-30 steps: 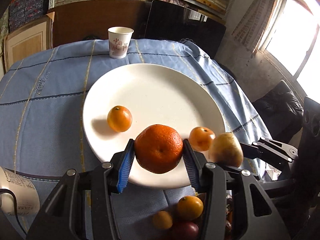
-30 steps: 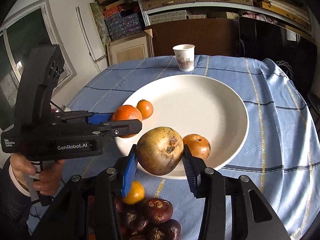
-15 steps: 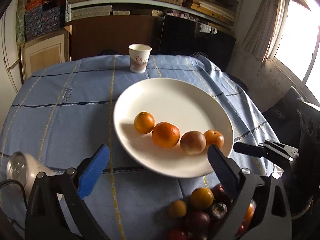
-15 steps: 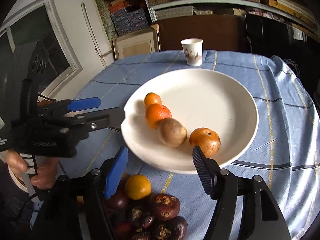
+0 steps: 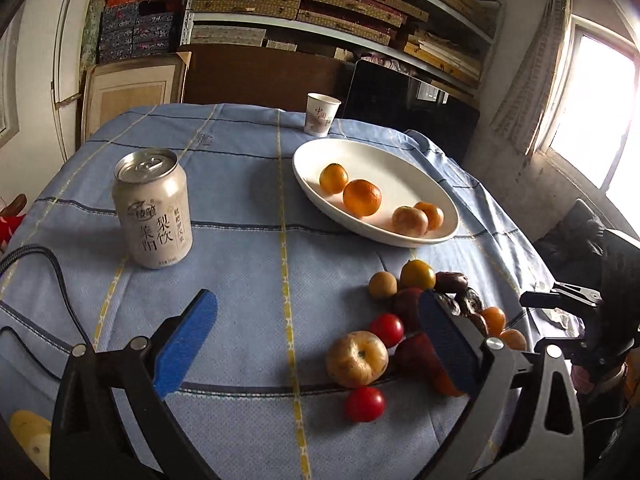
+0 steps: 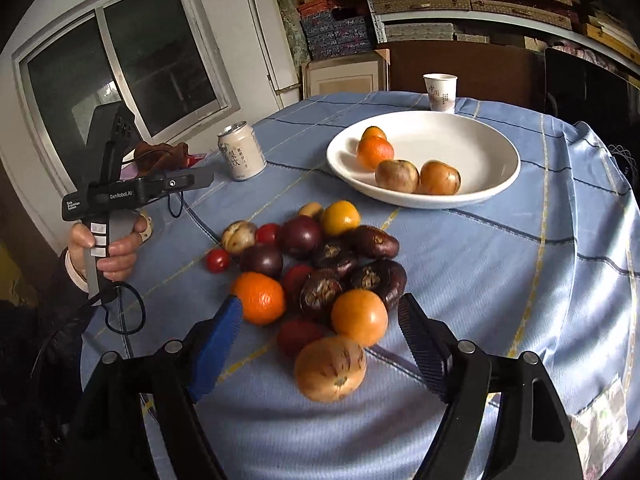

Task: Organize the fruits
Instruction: 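Withdraw both open grippers from the plate toward the remaining fruits, then grasp the striped brown pear-like fruit with the right gripper while the left gripper approaches a red tomato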

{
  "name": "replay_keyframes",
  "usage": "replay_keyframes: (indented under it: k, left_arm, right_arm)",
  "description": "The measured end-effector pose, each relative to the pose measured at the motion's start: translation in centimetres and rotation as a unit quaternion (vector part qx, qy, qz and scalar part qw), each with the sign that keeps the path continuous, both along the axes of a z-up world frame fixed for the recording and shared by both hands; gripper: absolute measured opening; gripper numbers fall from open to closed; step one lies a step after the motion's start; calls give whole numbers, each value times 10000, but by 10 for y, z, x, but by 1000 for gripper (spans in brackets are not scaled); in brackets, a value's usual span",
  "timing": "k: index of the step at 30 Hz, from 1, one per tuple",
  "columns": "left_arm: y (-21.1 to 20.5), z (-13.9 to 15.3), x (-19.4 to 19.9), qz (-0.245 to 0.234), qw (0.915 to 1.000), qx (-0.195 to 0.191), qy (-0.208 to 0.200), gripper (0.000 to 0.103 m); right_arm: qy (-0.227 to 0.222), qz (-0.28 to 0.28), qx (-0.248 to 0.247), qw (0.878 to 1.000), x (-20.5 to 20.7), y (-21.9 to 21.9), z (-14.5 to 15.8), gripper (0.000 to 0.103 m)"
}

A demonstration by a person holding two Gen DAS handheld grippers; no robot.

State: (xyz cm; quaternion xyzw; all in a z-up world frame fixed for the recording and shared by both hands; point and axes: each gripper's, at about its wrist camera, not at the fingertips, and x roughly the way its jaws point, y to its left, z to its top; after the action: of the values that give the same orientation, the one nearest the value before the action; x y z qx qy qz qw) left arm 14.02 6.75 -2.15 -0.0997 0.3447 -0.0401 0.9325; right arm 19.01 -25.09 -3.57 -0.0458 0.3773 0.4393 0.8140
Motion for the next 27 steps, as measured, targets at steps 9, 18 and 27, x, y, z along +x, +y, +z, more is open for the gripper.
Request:
replay_keyframes:
  k: [9,18,27]
  left_arm:
    - [-10,-14,-7,100,9987,451,199,98]
    - [-3,-20,-9,306,9973,572,348,98]
    - [1,-19,-14,220,9980,453,372,98]
  right_arm:
    - [89,111,-499,9987,-15,4,-22,80]
    - [-157,243,-701,9971,-25,13,-27,79]
    - [327,94,-621,9975,-8,8,-39,49]
